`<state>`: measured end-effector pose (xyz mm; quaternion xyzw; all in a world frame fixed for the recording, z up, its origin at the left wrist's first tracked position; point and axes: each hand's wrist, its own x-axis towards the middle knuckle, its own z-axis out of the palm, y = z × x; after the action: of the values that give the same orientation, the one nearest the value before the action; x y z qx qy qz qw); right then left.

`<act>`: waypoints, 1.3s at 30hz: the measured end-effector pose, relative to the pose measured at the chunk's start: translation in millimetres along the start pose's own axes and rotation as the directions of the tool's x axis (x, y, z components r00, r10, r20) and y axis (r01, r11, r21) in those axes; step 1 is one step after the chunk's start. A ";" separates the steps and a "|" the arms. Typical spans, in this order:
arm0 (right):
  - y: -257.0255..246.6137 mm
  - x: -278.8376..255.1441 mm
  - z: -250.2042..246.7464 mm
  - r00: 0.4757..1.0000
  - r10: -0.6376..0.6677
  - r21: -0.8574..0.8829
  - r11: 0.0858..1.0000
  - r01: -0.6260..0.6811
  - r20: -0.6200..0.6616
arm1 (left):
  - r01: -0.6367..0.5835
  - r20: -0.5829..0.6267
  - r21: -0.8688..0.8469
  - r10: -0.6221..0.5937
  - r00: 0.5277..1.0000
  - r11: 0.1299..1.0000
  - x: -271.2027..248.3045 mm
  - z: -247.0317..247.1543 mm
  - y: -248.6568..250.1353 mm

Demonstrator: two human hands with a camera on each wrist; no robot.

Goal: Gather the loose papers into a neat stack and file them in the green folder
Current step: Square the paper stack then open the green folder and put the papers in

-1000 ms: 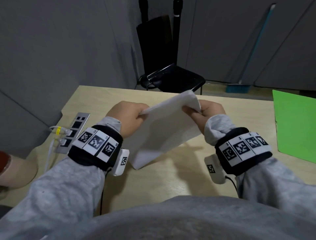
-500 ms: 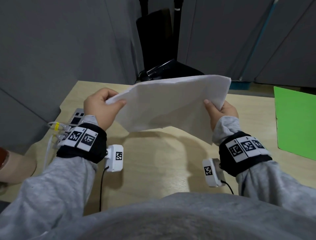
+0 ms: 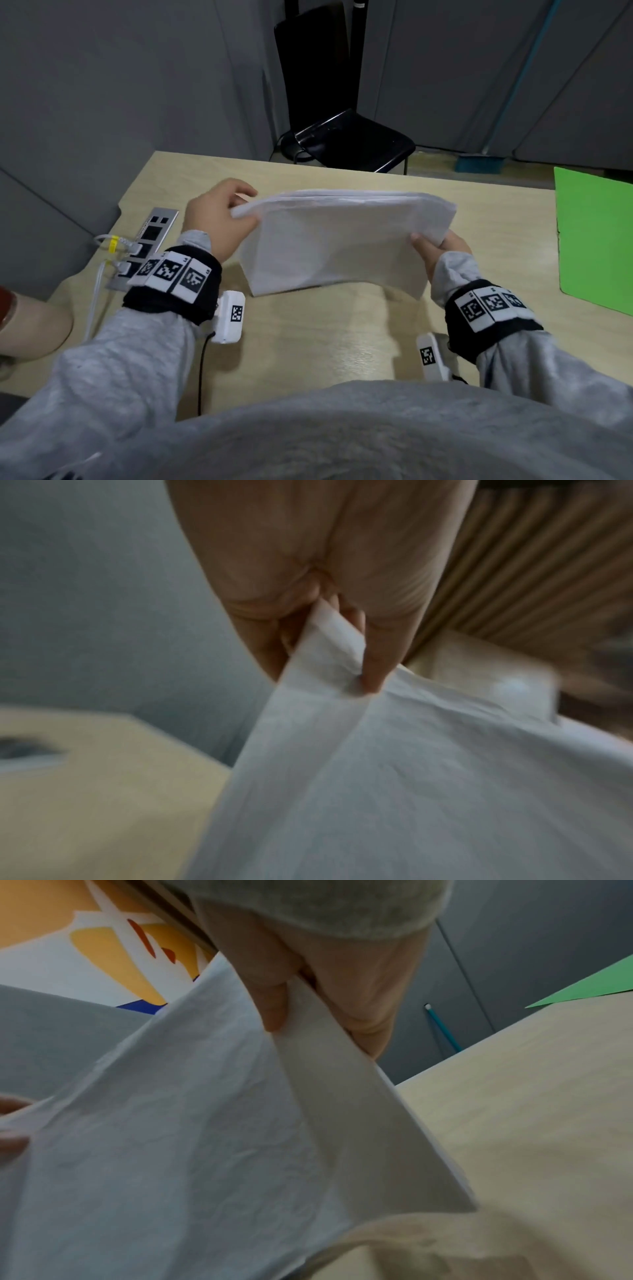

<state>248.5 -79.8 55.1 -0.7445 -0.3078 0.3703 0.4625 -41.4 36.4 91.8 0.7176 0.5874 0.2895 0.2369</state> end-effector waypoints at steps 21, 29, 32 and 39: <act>5.9 6.2 -1.2 0.998 -0.056 0.099 0.994 0.054 0.015 | 0.304 0.140 -0.461 -0.270 0.953 0.834 -18.3 29.3 -28.4; -18.5 -1.9 3.7 0.995 -0.093 -0.006 0.996 0.092 -0.030 | 0.157 -0.084 -0.320 -0.193 0.978 0.934 -11.0 18.3 -25.3; -36.1 -9.1 9.0 0.971 -0.238 -0.139 0.962 0.237 0.009 | -0.130 -0.129 0.083 0.140 0.982 0.988 -4.9 9.9 -0.5; -66.8 -25.8 15.9 0.858 -0.503 -0.340 0.793 0.505 0.102 | -0.332 0.266 0.050 0.307 0.914 0.942 -6.6 15.5 36.0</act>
<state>213.6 -67.7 118.5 -0.7053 -0.5578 0.1744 0.4012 -6.2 22.8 104.2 0.8454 0.4399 0.2021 0.2256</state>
